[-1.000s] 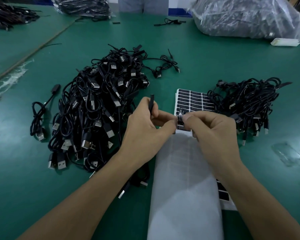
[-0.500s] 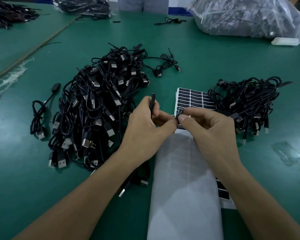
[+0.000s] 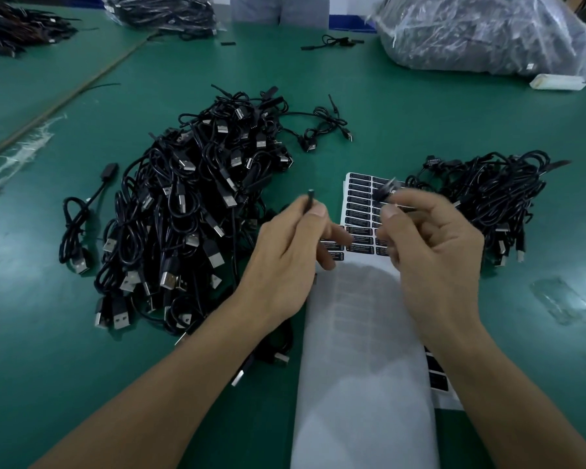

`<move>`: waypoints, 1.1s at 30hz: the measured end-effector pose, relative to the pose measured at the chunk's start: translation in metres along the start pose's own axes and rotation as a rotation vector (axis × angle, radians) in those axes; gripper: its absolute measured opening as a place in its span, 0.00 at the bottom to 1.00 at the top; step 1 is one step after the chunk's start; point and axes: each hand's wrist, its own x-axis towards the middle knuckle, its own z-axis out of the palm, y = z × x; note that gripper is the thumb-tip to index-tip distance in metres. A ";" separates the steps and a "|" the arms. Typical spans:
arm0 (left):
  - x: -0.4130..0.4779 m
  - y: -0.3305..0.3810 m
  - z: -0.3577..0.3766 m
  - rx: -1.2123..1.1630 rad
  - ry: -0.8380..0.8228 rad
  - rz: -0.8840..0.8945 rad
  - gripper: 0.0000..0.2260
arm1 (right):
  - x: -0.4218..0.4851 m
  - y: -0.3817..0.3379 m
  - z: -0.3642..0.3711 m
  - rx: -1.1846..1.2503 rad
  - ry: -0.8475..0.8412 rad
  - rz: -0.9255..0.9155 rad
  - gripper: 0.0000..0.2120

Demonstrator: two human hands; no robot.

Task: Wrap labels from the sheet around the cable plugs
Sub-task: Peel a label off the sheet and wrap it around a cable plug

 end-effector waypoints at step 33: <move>0.002 -0.007 -0.002 0.049 0.070 0.076 0.09 | 0.001 0.000 0.002 0.238 0.035 0.027 0.04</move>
